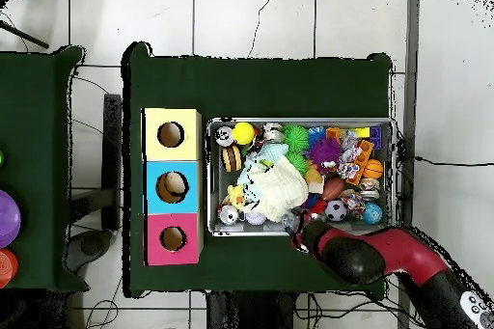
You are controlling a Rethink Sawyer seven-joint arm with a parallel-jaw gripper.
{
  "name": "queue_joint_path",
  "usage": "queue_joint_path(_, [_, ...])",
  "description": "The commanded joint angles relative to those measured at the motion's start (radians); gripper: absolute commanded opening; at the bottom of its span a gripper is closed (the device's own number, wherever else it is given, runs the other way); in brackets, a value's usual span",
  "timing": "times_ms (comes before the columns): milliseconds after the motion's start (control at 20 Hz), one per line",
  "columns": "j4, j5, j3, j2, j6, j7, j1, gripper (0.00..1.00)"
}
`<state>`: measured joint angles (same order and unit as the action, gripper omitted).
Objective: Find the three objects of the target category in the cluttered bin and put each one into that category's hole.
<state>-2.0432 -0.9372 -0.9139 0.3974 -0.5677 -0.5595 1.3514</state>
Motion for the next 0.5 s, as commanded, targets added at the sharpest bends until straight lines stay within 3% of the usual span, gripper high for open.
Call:
queue_joint_path(50, [0.124,-0.143,0.054,-0.115,0.028,0.194,-0.009,1.00])
queue_joint_path(500, [0.145,-0.126,0.060,-0.164,-0.008,0.199,0.010,1.00])
